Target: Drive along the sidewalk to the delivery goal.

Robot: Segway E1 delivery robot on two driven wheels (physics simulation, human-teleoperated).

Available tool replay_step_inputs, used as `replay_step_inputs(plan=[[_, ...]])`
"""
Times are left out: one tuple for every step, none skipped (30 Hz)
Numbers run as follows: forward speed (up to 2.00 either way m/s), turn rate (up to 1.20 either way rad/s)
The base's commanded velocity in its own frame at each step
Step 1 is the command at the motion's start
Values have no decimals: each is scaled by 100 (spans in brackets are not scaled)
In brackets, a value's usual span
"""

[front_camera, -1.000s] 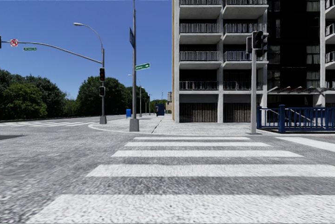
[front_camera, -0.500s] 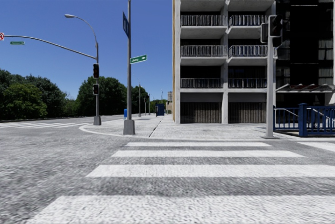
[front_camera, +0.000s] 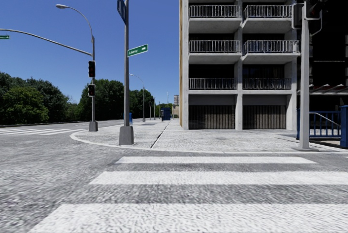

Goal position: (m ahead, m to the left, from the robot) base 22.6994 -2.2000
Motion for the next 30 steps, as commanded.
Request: replay_step_inputs(plan=[[200,0],[200,0],[200,0],[200,0],[200,0],[200,0],[200,0],[200,0],[200,0],[200,0],[200,0],[200,0],[200,0],[200,0],[200,0],[200,0],[200,0],[200,0],[200,0],[200,0],[200,0],[200,0],[200,0],[200,0],[200,0],[200,0],[200,0],[200,0],[200,0],[200,0]])
